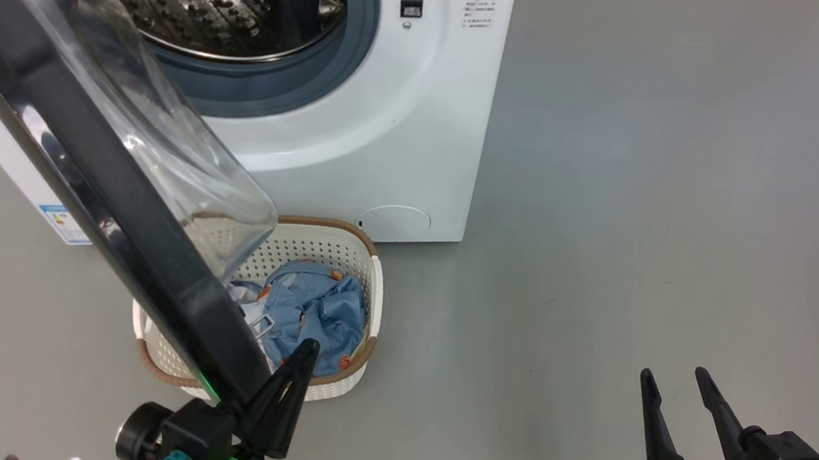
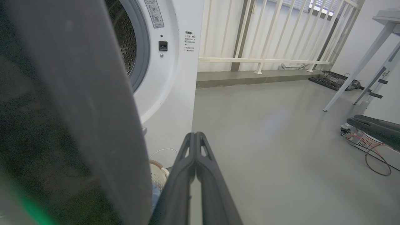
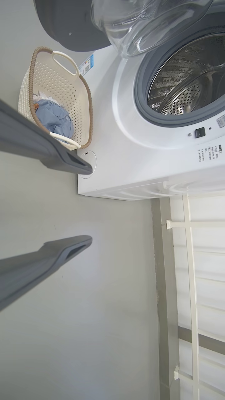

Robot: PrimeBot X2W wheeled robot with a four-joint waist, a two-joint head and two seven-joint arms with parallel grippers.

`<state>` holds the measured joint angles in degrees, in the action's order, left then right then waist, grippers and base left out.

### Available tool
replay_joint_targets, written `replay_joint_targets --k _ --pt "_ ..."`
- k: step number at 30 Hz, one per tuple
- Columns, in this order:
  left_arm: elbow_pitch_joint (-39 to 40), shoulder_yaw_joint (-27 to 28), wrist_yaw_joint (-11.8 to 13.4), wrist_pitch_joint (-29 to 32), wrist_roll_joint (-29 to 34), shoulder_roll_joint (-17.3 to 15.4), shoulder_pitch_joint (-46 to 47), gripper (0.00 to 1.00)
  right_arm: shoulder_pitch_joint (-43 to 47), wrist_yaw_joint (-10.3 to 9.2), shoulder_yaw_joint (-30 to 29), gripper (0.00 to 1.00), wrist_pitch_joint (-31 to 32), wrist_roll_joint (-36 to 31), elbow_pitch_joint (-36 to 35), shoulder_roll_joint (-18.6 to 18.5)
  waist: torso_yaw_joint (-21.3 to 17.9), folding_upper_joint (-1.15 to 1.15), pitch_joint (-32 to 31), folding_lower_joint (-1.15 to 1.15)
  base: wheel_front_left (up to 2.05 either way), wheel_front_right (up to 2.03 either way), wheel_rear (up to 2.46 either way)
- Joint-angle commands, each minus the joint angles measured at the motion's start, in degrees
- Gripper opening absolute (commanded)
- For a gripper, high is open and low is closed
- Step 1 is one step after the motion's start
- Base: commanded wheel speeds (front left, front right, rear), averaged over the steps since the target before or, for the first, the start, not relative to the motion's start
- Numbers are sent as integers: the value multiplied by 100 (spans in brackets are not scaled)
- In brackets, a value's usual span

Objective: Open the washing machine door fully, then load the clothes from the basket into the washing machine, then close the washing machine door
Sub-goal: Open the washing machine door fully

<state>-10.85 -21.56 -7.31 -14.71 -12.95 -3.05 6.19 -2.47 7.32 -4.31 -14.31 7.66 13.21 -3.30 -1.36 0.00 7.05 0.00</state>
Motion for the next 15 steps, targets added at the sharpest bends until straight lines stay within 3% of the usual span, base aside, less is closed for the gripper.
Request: replay_joint_targets --k 1,15 --pt "81 230 -17 -29 -1 -10 154 0 -165 17 119 100 -69 63 -122 -28 35 0 3 0 0 0 0" --pt "44 514 -15 -29 -24 12 -129 0 -242 17 181 100 -69 100 -79 -12 383 0 13 0 0 0 0"
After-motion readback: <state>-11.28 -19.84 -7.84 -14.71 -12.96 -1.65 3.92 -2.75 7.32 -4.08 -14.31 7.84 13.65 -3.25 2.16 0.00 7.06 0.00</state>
